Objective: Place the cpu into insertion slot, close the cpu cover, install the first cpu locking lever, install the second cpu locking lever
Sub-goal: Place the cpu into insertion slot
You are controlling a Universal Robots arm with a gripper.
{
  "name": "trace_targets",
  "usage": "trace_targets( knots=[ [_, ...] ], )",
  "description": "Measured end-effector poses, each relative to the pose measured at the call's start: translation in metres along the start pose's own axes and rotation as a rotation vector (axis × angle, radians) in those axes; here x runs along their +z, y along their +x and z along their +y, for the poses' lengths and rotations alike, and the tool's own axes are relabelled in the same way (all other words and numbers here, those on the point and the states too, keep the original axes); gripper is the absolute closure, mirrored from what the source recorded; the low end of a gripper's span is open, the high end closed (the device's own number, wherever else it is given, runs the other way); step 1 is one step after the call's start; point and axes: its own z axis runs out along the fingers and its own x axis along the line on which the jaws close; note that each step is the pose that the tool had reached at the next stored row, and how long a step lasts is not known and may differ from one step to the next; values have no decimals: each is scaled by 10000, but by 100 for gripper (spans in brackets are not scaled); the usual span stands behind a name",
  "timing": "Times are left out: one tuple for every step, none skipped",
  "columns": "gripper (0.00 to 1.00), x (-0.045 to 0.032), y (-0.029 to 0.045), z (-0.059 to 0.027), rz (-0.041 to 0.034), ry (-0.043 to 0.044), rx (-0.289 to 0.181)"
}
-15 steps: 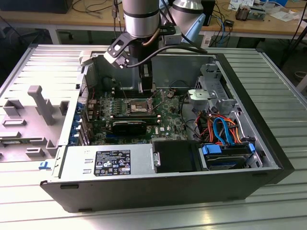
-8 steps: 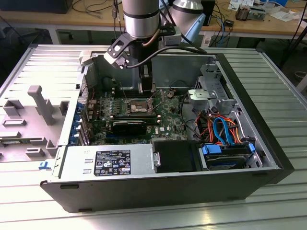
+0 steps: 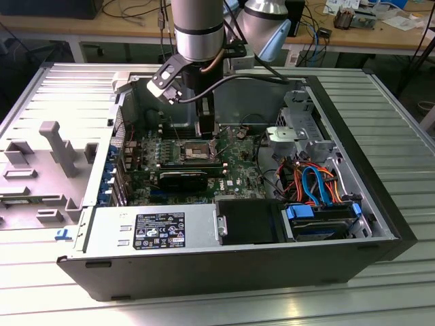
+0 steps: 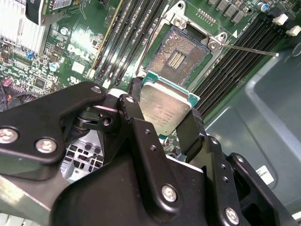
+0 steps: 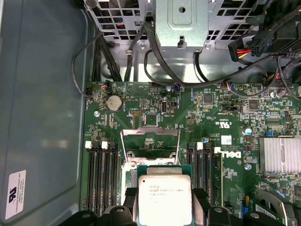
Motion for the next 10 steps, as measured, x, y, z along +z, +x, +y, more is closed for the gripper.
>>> trace_targets(
  knots=[
    [45, 14, 0, -1, 0, 0, 0],
    [45, 27, 0, -2, 0, 0, 0],
    [45, 27, 0, -2, 0, -1, 0],
    [45, 28, 0, -2, 0, 0, 0],
    [45, 29, -1, -2, 0, 0, 0],
    [45, 30, 0, -3, 0, 0, 0],
    [45, 30, -1, -3, 0, 0, 0],
    [45, 31, -1, -3, 0, 0, 0],
    [45, 31, 0, -3, 0, 0, 0],
    [45, 32, -1, -3, 0, 0, 0]
  ],
)
